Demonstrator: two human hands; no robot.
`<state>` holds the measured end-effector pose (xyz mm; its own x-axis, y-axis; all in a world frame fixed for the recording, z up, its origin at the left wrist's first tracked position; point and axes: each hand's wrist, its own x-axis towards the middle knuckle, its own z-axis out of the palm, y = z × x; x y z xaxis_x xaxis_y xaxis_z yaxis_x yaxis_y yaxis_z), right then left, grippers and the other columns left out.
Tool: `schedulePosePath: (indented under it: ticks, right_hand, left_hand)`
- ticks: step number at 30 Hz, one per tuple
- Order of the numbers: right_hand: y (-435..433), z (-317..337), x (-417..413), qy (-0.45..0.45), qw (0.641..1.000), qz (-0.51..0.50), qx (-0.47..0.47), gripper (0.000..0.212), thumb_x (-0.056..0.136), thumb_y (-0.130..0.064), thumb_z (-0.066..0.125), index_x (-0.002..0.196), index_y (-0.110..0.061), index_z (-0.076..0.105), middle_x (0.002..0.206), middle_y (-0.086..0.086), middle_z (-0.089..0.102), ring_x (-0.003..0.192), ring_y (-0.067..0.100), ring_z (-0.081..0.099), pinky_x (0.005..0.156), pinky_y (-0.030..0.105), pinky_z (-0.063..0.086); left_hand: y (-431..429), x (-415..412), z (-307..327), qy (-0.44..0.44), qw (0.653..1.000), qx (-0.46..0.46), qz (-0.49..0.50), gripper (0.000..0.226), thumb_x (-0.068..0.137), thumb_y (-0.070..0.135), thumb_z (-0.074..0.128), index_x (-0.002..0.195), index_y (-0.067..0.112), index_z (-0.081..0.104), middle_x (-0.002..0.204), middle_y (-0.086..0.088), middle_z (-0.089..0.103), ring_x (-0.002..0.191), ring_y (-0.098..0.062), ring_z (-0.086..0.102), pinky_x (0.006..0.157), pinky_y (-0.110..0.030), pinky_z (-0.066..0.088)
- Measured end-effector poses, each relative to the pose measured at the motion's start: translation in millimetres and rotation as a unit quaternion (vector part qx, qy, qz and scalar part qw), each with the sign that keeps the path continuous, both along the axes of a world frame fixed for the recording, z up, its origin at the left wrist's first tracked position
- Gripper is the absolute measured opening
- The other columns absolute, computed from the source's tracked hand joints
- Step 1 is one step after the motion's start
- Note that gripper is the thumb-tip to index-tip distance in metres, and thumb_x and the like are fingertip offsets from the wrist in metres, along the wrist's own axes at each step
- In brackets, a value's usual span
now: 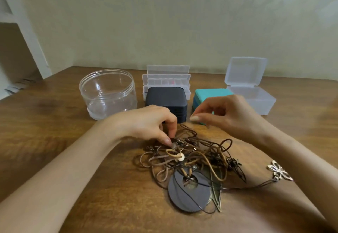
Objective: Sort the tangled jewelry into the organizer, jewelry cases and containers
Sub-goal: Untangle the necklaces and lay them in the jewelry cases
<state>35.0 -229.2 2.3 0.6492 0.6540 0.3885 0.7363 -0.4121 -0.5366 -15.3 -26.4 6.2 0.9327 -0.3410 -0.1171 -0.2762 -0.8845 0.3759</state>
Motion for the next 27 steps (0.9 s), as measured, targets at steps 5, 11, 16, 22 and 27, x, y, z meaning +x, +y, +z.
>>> schedulePosePath:
  ticks: [5,11,16,22,27]
  right_hand:
    - [5.8,-6.8,-3.3,-0.039,0.991,-0.002,-0.128,0.005,0.081,-0.029,0.070,0.083,-0.028,0.066,0.072,-0.016,0.056,0.072,-0.015,0.048,0.060,0.008,0.039]
    - [1.4,5.6,-1.3,0.144,0.988,-0.011,0.046,0.010,0.083,-0.020,0.069,0.077,-0.015,0.062,0.054,-0.013,0.060,0.047,0.000,0.054,0.046,0.013,0.043]
    - [0.0,3.8,-0.3,0.089,0.995,-0.042,0.025,0.015,0.083,-0.012,0.068,0.083,-0.025,0.061,0.083,-0.007,0.063,0.068,0.007,0.060,0.054,0.016,0.049]
    - [4.1,6.9,-10.3,0.057,0.995,-0.009,0.085,0.012,0.080,-0.032,0.070,0.082,-0.020,0.067,0.072,-0.008,0.062,0.065,0.004,0.054,0.057,0.014,0.042]
    - [11.7,-4.1,-10.3,0.078,0.993,0.019,0.085,0.022,0.075,-0.039,0.070,0.083,-0.018,0.071,0.070,-0.003,0.065,0.062,0.009,0.057,0.056,0.023,0.044]
  left_hand:
    - [5.4,-0.2,10.4,-0.029,0.995,-0.094,0.024,0.008,0.084,0.023,0.066,0.084,0.027,0.060,0.093,0.010,0.064,0.081,-0.004,0.061,0.072,-0.025,0.050]
    - [3.3,-5.1,20.3,-0.001,0.975,-0.219,0.040,0.010,0.086,0.018,0.062,0.092,0.011,0.057,0.085,-0.001,0.074,0.084,-0.022,0.068,0.074,-0.025,0.053]
    - [0.6,-8.6,23.3,0.006,0.961,-0.272,0.056,0.015,0.084,0.017,0.063,0.095,0.007,0.058,0.082,-0.003,0.074,0.074,-0.012,0.066,0.067,-0.016,0.052]
    - [-3.2,-10.3,23.5,-0.014,0.953,-0.294,0.075,0.009,0.084,0.015,0.063,0.089,0.009,0.059,0.077,-0.002,0.074,0.061,-0.009,0.058,0.061,-0.022,0.046]
    - [-6.4,-10.3,22.1,-0.046,0.942,-0.321,0.083,0.010,0.085,0.019,0.063,0.090,0.011,0.059,0.054,0.004,0.065,0.044,-0.004,0.050,0.055,-0.013,0.040]
